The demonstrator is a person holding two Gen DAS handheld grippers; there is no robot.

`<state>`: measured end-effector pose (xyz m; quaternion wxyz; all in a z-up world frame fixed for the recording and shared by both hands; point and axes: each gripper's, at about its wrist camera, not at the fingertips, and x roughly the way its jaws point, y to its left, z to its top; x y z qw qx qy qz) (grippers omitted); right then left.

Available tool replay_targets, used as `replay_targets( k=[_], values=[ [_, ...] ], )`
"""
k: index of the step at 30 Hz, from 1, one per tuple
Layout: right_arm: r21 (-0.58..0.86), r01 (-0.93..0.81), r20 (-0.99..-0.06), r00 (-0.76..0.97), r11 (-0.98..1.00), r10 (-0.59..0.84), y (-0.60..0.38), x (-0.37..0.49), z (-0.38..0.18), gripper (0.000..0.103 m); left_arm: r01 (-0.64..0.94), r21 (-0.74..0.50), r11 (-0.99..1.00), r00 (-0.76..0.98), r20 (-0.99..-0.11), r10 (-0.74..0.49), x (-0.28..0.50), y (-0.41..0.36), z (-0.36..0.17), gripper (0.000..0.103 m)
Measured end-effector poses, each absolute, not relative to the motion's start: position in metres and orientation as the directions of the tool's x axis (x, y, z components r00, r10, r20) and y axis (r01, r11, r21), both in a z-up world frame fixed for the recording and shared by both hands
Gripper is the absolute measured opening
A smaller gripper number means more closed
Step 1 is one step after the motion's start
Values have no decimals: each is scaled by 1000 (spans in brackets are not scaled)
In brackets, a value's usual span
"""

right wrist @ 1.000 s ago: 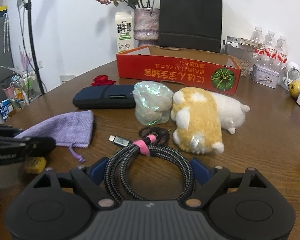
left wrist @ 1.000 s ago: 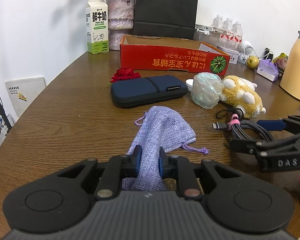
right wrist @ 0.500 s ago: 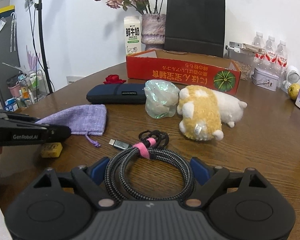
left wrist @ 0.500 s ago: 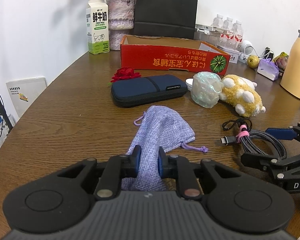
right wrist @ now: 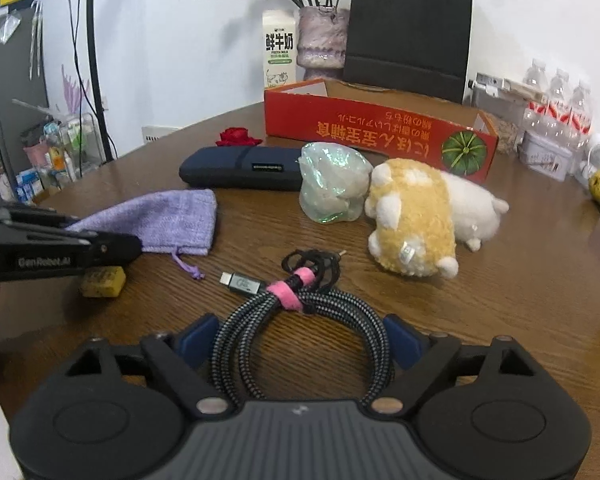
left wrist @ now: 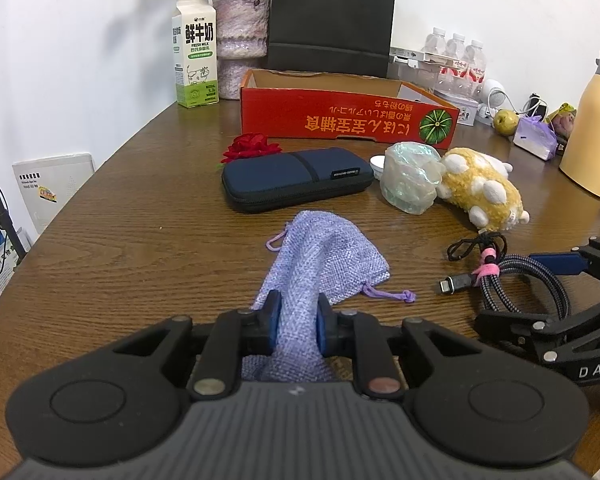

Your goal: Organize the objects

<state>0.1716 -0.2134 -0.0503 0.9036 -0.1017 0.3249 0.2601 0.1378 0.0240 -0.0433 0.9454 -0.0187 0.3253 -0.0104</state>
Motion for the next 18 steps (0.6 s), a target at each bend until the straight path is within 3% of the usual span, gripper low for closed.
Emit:
replay_targets(
  k=[14, 18],
  values=[
    [-33, -528, -562, 712, 848, 421, -220, 162, -29, 84, 37, -48, 998, 811, -583, -58, 138, 12, -24, 16],
    [-41, -537, -581, 699, 843, 417, -219, 164, -31, 84, 44, -47, 998, 803, -592, -63, 140, 10, -25, 16]
  ],
)
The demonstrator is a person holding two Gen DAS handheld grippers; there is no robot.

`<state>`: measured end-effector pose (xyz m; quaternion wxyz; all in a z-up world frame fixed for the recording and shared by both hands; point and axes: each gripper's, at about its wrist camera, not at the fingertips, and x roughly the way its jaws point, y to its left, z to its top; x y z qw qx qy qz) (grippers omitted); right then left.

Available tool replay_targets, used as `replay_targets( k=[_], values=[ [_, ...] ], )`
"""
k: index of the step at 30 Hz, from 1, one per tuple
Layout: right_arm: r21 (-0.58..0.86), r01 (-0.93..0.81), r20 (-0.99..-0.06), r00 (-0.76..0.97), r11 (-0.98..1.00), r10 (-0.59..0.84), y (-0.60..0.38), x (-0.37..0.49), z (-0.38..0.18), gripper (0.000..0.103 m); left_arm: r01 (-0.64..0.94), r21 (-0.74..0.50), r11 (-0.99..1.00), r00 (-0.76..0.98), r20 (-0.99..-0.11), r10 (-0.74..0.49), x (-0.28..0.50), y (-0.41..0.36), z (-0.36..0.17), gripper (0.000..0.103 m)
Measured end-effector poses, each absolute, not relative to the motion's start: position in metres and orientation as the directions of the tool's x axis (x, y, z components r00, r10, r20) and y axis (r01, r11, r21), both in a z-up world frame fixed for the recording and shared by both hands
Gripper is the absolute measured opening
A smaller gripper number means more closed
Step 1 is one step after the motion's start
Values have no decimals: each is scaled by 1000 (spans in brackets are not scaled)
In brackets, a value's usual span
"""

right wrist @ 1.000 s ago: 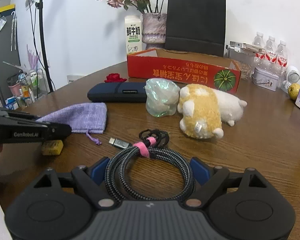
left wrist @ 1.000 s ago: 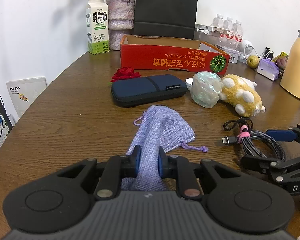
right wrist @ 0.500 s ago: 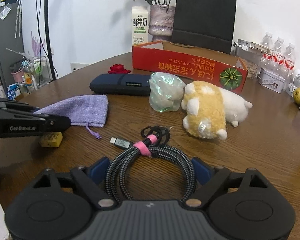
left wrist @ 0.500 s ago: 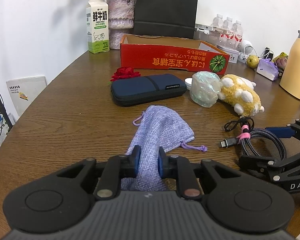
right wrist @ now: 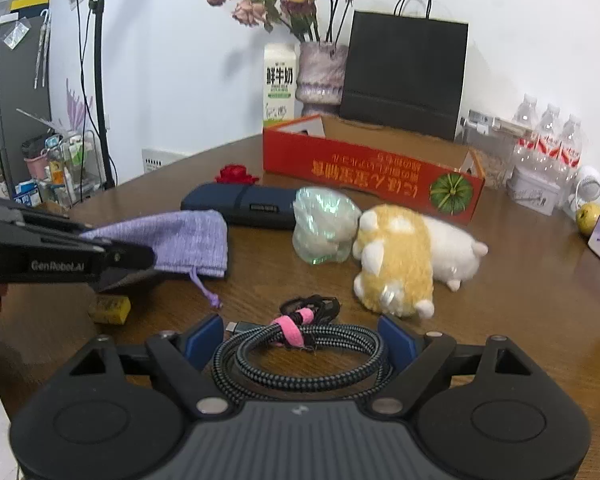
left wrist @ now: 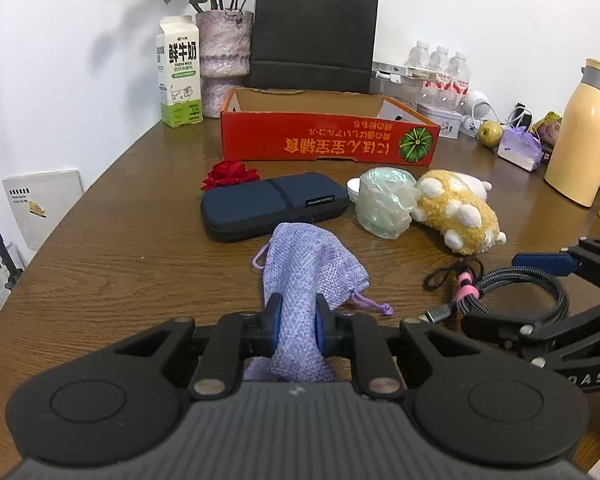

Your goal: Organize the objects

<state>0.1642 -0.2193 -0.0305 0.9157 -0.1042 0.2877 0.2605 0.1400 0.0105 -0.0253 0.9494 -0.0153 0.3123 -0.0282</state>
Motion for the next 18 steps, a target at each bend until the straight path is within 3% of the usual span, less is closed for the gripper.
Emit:
replay_targets(
  k=[10, 18],
  values=[
    [-38, -590, -694, 597, 807, 403, -222, 181, -43, 89, 43, -49, 998, 793, -606, -64, 139, 12, -29, 16],
    [-47, -590, -684, 607, 806, 404, -224, 177, -40, 86, 51, -48, 998, 799, -597, -70, 138, 12, -24, 16]
  ],
)
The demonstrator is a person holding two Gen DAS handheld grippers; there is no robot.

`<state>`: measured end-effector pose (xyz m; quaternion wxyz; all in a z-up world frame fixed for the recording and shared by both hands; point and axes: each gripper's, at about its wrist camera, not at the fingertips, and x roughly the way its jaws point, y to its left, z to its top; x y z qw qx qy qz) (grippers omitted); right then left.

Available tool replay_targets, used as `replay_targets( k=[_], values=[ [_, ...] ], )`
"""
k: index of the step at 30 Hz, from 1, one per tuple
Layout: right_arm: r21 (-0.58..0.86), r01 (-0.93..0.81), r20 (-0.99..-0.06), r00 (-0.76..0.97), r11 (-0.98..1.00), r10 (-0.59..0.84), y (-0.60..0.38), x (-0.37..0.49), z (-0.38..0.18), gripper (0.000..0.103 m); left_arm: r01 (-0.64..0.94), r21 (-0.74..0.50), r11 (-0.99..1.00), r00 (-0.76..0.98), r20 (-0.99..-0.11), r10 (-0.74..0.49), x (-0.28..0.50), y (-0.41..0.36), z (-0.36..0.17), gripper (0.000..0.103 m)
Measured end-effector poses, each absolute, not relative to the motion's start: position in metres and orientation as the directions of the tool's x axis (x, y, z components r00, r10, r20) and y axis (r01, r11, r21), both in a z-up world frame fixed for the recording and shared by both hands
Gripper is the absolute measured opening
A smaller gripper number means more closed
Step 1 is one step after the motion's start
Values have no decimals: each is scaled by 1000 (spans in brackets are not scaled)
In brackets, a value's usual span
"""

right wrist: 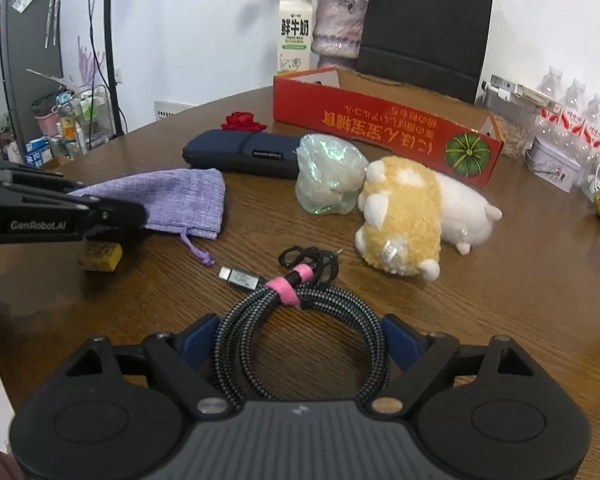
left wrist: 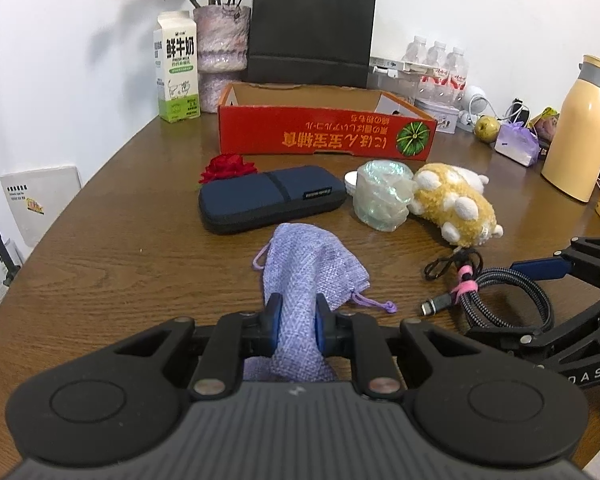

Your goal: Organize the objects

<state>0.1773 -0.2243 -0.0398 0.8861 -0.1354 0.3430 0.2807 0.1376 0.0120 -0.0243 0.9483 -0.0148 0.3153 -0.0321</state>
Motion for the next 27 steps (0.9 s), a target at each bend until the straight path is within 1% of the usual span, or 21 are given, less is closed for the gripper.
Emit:
replay_targets(
  k=[7, 11, 13, 17, 19, 21, 22, 23, 25, 26, 27],
  values=[
    [-91, -585, -633, 658, 806, 407, -225, 170, -24, 83, 61, -46, 997, 813, -577, -76, 138, 8, -15, 16],
    [-102, -595, -626, 662, 798, 413, -222, 169, -18, 83, 66, -46, 997, 815, -574, -80, 138, 7, -14, 16],
    [-91, -599, -639, 647, 795, 415, -223, 171, -21, 84, 65, -48, 997, 811, -579, -81, 138, 7, -16, 16],
    [-73, -613, -702, 592, 787, 397, -225, 177, -34, 86, 62, -46, 997, 807, -586, -77, 137, 8, -17, 16],
    [-75, -625, -728, 567, 777, 385, -225, 180, -35, 91, 58, -49, 997, 809, -583, -75, 137, 9, -17, 16],
    [-82, -632, -750, 548, 771, 370, -224, 185, -35, 98, 57, -54, 997, 810, -582, -78, 136, 10, -17, 16],
    [-78, -633, -759, 539, 770, 366, -224, 188, -35, 98, 57, -56, 997, 809, -582, -79, 136, 10, -17, 16],
    [-63, -632, -765, 528, 773, 370, -224, 190, -36, 98, 58, -57, 997, 809, -583, -80, 136, 10, -18, 16],
    [-11, -634, -775, 495, 774, 394, -227, 194, -37, 89, 61, -62, 996, 806, -586, -86, 135, 10, -19, 16],
    [5, -636, -770, 490, 771, 409, -228, 193, -36, 87, 62, -63, 996, 805, -587, -87, 135, 10, -19, 16],
    [-14, -630, -766, 506, 776, 397, -226, 191, -36, 87, 63, -64, 996, 804, -588, -89, 135, 10, -19, 16]
  ],
)
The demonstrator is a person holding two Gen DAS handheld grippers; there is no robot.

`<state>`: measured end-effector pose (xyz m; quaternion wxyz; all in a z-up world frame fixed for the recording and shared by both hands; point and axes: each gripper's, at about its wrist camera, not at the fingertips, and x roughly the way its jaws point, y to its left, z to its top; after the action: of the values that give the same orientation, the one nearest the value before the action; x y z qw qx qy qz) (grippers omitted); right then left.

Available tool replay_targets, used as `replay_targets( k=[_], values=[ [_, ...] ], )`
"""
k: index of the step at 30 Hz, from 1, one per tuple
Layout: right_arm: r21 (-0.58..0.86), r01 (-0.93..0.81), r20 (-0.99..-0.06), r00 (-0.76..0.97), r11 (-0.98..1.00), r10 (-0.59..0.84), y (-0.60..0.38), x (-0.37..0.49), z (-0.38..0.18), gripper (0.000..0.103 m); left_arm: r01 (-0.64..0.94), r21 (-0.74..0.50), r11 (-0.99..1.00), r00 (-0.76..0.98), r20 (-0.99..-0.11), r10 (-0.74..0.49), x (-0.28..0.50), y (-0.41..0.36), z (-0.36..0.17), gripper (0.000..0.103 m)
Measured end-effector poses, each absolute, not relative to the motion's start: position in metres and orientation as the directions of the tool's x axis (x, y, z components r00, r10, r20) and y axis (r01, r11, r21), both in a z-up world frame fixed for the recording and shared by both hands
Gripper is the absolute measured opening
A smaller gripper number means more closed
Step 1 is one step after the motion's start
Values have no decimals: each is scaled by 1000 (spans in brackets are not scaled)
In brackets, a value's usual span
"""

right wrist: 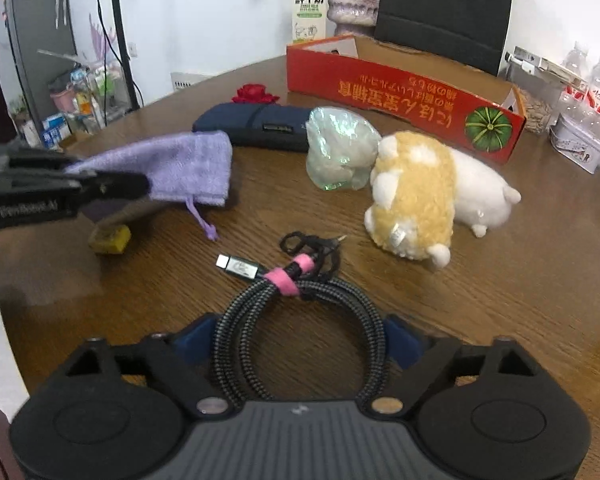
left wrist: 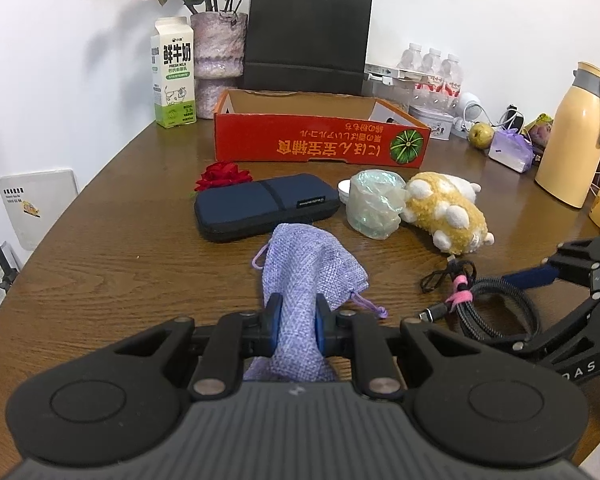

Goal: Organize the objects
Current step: 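Grasp the braided cable with the right gripper and lift it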

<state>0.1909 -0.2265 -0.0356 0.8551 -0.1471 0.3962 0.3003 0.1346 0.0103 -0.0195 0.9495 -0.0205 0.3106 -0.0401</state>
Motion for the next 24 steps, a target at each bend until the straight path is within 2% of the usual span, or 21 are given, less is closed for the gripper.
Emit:
replay_targets(
  k=[2, 11, 17, 24],
  values=[
    [-65, -624, -748, 547, 779, 376, -223, 184, -34, 86, 64, -67, 996, 804, -587, -91, 134, 11, -19, 16],
    [-95, -622, -655, 627, 777, 422, -224, 172, -11, 82, 71, -67, 995, 818, -567, -97, 134, 10, -11, 16],
    [-69, -638, -724, 560, 767, 402, -224, 180, -26, 85, 65, -67, 996, 810, -579, -92, 134, 11, -14, 16],
    [-75, -717, -857, 402, 693, 323, -216, 202, -26, 101, 57, -72, 996, 812, -576, -88, 132, 12, -14, 16]
  ],
)
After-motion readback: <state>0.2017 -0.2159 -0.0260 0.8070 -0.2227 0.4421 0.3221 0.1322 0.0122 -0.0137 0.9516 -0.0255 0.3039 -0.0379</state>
